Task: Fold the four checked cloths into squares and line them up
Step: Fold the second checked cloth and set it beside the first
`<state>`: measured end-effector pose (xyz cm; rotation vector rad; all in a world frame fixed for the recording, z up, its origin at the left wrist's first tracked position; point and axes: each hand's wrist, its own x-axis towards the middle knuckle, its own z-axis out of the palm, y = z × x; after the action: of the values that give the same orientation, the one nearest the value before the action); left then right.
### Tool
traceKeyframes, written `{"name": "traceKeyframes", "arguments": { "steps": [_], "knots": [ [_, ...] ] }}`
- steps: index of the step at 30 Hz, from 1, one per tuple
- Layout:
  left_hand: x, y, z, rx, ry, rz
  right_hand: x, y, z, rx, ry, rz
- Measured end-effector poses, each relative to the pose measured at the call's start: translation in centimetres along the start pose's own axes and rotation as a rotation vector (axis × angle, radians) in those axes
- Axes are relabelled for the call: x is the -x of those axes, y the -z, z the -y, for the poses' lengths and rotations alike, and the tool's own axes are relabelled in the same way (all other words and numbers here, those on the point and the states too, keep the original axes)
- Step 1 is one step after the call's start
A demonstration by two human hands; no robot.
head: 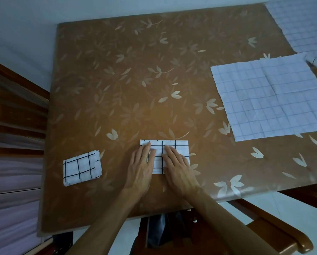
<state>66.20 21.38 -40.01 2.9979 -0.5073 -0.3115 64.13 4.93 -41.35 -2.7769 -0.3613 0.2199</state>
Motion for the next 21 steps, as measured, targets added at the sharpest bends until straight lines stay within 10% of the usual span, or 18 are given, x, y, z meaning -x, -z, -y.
{"name": "traceKeyframes", "arguments": {
  "steps": [21],
  "knots": [
    [-0.9,-2.2,3.3,0.048,0.018,0.037,-1.5,-0.6,-2.6,0.123,-0.068,0.093]
  ]
}}
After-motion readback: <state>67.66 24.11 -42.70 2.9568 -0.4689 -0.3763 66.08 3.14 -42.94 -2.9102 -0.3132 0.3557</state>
